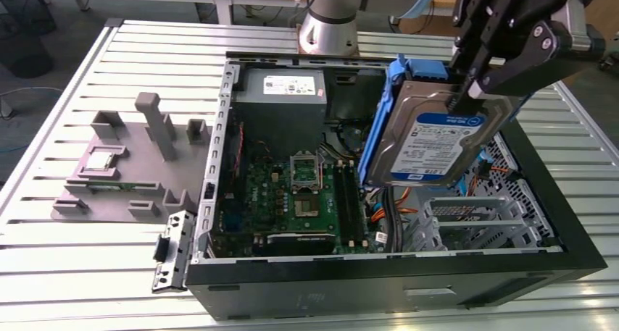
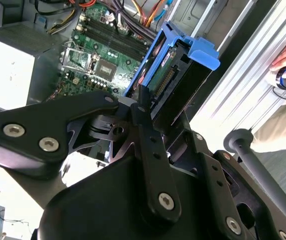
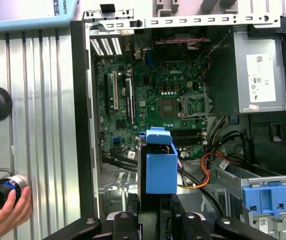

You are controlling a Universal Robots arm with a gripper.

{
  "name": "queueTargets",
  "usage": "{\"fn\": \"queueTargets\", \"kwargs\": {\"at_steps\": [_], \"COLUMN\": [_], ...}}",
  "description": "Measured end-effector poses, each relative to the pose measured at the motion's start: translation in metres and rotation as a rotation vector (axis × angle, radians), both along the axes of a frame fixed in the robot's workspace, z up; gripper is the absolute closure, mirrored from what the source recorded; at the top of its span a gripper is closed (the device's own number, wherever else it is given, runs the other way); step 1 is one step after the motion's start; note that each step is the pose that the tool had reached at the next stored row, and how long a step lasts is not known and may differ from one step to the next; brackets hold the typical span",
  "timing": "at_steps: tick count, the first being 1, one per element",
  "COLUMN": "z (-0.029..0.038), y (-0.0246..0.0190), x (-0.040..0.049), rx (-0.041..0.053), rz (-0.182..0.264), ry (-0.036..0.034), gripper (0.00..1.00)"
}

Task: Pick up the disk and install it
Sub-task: 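Pick up the disk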

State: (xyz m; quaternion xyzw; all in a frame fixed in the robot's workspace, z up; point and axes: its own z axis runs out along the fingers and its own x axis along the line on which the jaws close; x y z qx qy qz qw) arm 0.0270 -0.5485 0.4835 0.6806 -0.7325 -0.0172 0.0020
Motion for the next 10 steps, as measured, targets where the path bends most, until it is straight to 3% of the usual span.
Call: {"fn": "queueTargets", "kwargs": {"at_steps": [10], "z": [-0.0002], "y": [0.0000], "x": [0.0223], "rx": [-0.0001], "rz": [0.000], "ry": [0.0000], "gripper": [0.65]}}
